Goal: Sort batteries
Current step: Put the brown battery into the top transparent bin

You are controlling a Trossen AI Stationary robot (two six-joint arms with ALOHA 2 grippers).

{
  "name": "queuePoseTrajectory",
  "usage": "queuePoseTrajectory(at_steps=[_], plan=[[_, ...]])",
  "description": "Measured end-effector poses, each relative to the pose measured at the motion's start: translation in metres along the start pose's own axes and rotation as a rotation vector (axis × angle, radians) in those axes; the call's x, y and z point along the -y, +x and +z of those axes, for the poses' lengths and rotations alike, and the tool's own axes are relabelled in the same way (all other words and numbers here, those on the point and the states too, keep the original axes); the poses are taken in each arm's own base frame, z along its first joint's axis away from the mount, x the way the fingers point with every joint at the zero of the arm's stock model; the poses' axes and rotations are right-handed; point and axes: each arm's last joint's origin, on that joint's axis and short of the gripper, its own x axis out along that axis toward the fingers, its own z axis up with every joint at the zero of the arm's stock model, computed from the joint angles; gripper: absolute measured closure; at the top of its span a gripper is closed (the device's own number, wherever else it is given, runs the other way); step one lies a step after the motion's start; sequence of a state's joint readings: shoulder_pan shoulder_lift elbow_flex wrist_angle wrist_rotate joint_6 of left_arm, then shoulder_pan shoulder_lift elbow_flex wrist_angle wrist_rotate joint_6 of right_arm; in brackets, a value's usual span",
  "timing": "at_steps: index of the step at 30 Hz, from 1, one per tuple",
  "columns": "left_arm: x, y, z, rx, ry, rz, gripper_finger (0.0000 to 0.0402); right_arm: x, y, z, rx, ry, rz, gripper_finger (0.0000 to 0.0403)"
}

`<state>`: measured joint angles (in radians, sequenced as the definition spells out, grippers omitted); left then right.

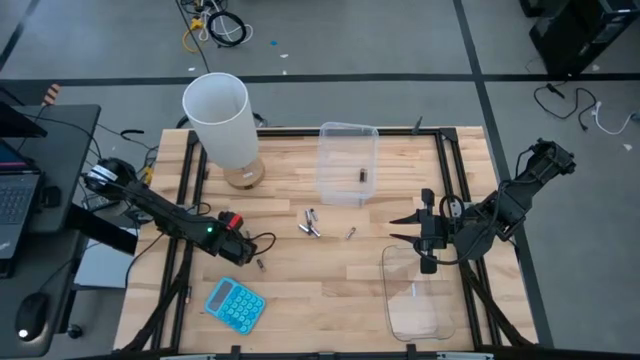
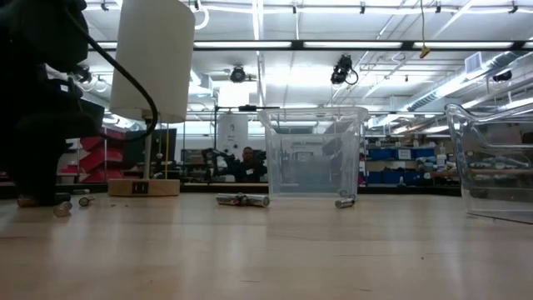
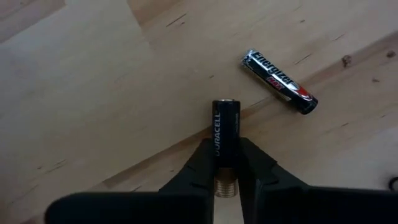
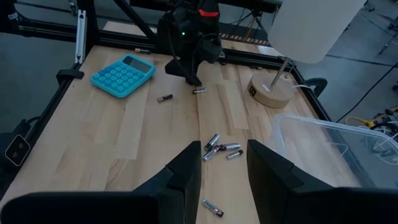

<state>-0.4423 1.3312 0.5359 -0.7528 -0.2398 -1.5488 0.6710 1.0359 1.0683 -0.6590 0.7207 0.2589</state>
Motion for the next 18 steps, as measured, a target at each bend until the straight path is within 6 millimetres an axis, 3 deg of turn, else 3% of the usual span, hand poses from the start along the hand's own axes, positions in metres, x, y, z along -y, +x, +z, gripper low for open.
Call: queuePoseTrajectory(at_steps=[18], plan=[[0.008, -0.014, 0.001, 0.055, 0.079, 0.01, 0.0376, 0.0, 0.0, 0.0, -0.001, -0.001, 0.0, 0.0288]])
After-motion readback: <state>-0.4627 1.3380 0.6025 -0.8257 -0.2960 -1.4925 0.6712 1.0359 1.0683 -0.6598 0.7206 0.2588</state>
